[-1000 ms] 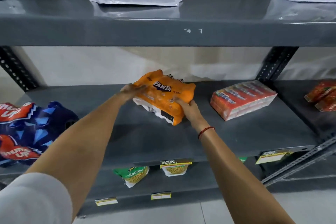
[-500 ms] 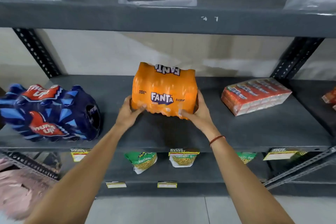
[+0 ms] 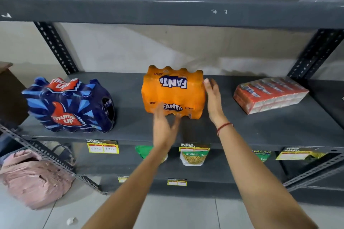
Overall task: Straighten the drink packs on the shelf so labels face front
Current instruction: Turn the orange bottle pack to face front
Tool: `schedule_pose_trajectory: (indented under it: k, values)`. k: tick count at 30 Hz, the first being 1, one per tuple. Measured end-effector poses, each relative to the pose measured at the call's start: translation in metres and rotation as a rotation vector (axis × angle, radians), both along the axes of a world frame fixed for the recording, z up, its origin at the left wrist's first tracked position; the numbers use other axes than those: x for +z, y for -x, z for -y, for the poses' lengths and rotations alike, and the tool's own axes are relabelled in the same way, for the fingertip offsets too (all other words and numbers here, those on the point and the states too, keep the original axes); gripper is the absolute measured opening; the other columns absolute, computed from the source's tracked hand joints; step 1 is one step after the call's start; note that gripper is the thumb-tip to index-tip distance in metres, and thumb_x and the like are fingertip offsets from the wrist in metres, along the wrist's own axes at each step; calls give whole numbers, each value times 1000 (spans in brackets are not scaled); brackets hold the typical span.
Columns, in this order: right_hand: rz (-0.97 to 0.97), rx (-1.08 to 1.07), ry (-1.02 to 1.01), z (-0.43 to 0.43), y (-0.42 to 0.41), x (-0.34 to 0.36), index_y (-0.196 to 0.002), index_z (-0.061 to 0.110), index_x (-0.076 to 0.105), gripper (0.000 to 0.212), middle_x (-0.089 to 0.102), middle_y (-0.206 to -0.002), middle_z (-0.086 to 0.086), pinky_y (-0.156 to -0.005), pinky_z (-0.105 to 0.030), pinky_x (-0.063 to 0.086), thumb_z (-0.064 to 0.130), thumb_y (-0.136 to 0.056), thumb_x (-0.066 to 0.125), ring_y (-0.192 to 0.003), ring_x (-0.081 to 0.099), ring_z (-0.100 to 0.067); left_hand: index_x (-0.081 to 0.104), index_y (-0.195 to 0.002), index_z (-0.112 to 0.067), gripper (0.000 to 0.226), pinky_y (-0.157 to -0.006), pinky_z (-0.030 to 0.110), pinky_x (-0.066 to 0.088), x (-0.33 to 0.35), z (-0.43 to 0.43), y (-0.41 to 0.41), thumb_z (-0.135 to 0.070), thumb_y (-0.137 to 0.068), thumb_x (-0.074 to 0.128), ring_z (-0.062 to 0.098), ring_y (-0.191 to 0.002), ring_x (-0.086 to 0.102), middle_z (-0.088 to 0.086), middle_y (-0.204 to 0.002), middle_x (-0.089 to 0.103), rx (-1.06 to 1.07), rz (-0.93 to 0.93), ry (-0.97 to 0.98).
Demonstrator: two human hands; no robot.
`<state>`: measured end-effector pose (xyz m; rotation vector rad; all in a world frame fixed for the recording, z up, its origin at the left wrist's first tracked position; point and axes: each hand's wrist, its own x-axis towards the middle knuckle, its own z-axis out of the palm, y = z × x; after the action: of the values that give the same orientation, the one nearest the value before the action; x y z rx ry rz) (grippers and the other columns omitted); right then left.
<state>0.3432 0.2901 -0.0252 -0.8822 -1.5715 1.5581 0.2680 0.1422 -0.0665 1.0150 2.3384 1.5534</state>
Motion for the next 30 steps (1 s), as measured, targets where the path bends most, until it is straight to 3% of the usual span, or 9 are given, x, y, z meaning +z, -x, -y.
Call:
schedule_pose_trajectory:
  k: [3,7,10,14,21,24,26,28,30]
  values:
    - [83,180,43,-12,5,11,-140,29,38,77,50,-140,-4,-99,-41,47,76,-78,38,-120,54,-19,0,-150,-21,106,-115,41,22,5,-24,-23,-46,-76,71,25,-147,6,6,-160,-13,-126,160,75]
    - [200,144,-66,-10,-3,17,-140,22,38,63,43,-145,-7,-101,-34,34,61,-91,34,-129,44,-24,-17,-148,-20,137,-116,40,16,4,-29,-12,-45,-59,84,24,-147,-9,5,-154,-33,-218,194,137]
    - [211,13,-106,8,-16,14,-109,7,58,46,53,-127,-22,-95,-37,38,47,-95,39,-120,50,-32,-27,-144,-18,150,-117,39,14,1,-26,6,-37,-51,90,23,-147,-9,6,-155,-29,-305,191,195]
    - [201,-80,-240,30,-28,-4,-84,26,58,28,63,-107,-8,-89,-28,47,53,-87,50,-102,59,-20,-28,-143,-26,160,-114,47,29,1,-27,22,-38,-40,94,25,-143,20,5,-158,6,-314,221,168]
    - [59,-160,-334,88,-24,-20,-84,21,62,47,64,-75,14,-62,-9,45,61,-85,38,-69,59,2,19,-146,-30,115,-91,28,48,8,-10,77,-20,-56,90,9,-110,55,-6,-128,55,-514,150,202]
    - [25,-182,-392,110,-15,-23,-72,34,51,29,53,-57,21,-54,-6,38,54,-88,38,-58,52,3,52,-121,-18,74,-73,8,50,18,-1,104,-7,-57,88,-8,-85,63,-12,-101,67,-554,104,310]
    - [37,-102,-439,121,-5,-22,-71,34,52,27,54,-52,15,-49,-12,36,50,-90,41,-53,51,-3,61,-103,-11,51,-74,13,54,14,8,122,6,-60,83,-5,-78,67,-12,-84,73,-466,164,249]
    - [77,13,-475,121,3,-23,-91,21,65,37,71,-75,4,-59,-20,50,53,-90,45,-70,62,-9,60,-112,1,45,-87,25,54,4,15,129,9,-70,74,16,-95,68,7,-101,73,-215,257,84]
    - [96,-20,-474,105,6,-20,-111,14,64,58,71,-105,-4,-74,-24,54,62,-87,43,-88,63,-10,55,-121,6,36,-86,17,49,-2,22,120,3,-85,61,23,-101,63,21,-114,66,105,253,-10]
